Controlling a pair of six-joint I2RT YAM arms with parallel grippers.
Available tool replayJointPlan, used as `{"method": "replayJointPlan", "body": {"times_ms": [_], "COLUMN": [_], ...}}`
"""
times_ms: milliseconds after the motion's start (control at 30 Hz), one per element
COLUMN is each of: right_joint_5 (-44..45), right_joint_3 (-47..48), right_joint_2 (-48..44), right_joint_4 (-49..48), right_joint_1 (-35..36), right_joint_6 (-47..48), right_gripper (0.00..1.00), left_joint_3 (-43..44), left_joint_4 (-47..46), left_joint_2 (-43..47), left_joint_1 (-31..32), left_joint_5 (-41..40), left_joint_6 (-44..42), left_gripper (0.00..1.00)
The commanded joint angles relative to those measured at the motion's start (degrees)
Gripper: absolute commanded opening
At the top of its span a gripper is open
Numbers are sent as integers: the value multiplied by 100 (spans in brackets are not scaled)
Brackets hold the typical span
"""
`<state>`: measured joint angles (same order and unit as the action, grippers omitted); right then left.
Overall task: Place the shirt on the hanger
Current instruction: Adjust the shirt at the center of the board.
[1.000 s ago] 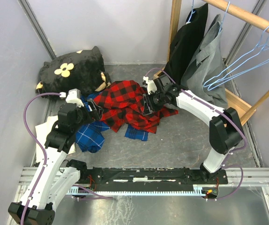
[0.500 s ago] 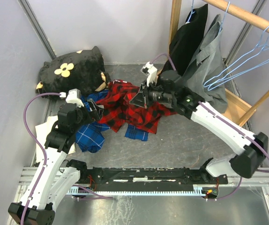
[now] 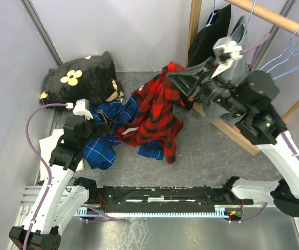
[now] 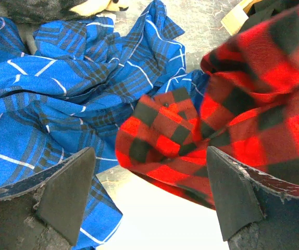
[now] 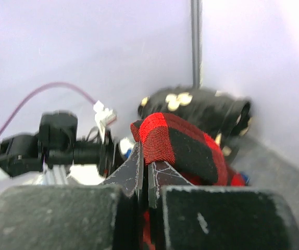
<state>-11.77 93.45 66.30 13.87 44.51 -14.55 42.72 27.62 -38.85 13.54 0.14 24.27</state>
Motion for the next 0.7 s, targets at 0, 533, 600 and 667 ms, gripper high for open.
{"method": "replayJointPlan", "body": {"times_ms": [0,533,600,667], "right_joint_5": [486,717,724,768], "right_joint_3": [1006,2220,2177,2095], "right_joint_2": [-38,1354,1639,1914], "right_joint_4": [-202,328,380,403], "right_joint_1": [18,27,59,111], "right_joint_6": [611,592,494,396], "right_gripper": [0,0,0,0], "left_joint_3": [0,59,74,87], "left_joint_4": [-161,23,74,116], "left_joint_2": [53,206,283,390], "left_joint_1": [2,0,2,0], "left_joint_5": [80,-503,-726,-907], "left_joint_6": [-151,-136,-118,-97], "left_gripper": [93,93,93,93]}}
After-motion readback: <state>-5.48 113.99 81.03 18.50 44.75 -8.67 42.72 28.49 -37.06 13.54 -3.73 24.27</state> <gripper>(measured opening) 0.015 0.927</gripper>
